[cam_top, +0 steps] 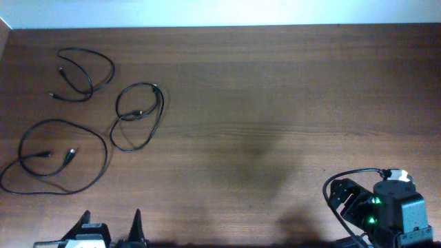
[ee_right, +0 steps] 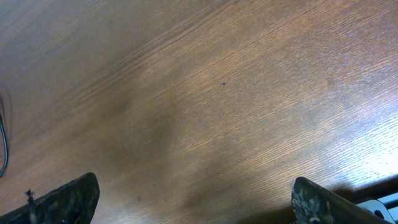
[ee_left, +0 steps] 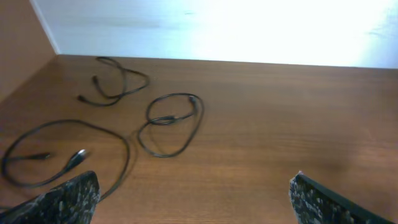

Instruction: Untangle cables

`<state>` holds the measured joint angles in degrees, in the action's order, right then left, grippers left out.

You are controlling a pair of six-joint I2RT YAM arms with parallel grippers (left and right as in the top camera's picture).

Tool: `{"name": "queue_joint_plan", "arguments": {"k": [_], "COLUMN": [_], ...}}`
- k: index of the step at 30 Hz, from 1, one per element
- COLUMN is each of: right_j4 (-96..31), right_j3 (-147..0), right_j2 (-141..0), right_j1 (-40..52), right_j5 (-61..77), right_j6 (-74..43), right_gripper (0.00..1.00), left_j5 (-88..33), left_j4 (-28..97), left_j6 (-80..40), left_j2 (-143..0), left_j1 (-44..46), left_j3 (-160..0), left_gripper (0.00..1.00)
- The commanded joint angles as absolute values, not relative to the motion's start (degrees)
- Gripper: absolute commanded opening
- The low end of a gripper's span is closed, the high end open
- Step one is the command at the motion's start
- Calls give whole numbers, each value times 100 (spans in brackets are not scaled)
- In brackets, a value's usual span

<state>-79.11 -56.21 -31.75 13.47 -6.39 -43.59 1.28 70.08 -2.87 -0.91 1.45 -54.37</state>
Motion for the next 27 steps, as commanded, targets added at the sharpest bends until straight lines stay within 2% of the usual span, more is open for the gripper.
{"name": "queue_joint_plan", "arguments": {"k": [1,13,17,23,27], "right_j4": [-7900,-7900,-7900,-7900,-7900], "right_j3": [-5653,-5653,-5653,-5653,-5653], "right_j2": [-3159,-3159,-3159,-3159,-3159], "right_j1": [1343,1343,1343,1343,1343], "right_j5": [-668,-668,-668,-668,-668], "right_j6": [-4401,-4401,-4401,-4401,-4401], "right_gripper": [98,99,99,98,98], "left_j5": [167,119,121,80,80], "left_j4": [7017,6761,5524,1833,281], "left_j6": [-344,-344,-346,-346,-346], "left_j2": [-34,-36,-36,-40,-40], "left_j1": [108,-108,-108,-108,-108], "left_j3": [-5489,-5461,-4823,-1754,-554], "left_gripper": [99,99,99,99,99]}}
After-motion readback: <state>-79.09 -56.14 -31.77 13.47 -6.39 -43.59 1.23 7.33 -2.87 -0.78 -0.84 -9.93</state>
